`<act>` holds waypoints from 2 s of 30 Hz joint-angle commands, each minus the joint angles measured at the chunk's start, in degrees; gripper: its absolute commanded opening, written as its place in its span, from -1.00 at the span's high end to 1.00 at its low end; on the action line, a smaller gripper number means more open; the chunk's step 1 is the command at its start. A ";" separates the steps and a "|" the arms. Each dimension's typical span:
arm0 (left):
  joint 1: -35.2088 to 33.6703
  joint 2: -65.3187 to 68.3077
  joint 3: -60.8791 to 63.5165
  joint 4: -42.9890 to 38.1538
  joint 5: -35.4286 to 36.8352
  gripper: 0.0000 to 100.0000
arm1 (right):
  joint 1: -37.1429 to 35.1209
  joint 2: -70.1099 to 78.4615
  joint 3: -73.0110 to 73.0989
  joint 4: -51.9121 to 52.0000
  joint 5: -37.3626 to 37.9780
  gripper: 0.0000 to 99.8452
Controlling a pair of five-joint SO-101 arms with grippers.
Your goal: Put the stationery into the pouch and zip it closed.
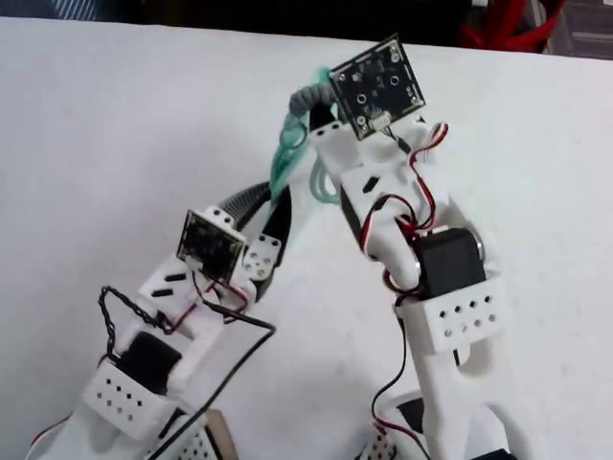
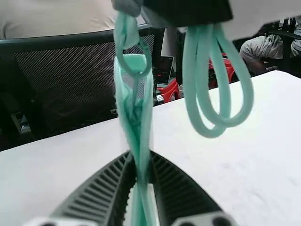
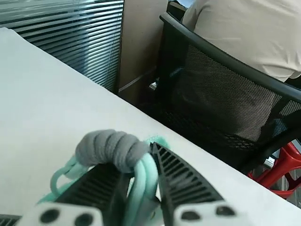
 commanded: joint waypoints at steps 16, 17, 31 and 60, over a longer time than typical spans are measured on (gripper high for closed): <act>0.57 0.92 1.58 0.79 -0.53 0.96 | 14.29 10.86 -14.07 -4.09 -1.58 0.96; 0.57 0.92 1.58 0.79 -0.53 0.96 | 14.90 13.14 -16.44 -3.56 -2.99 0.96; 0.40 0.92 1.58 0.79 -0.53 0.96 | 17.71 31.96 -40.18 21.41 0.88 0.96; 0.04 0.92 1.67 0.79 -0.53 0.96 | -10.15 10.33 -27.52 41.80 39.21 0.68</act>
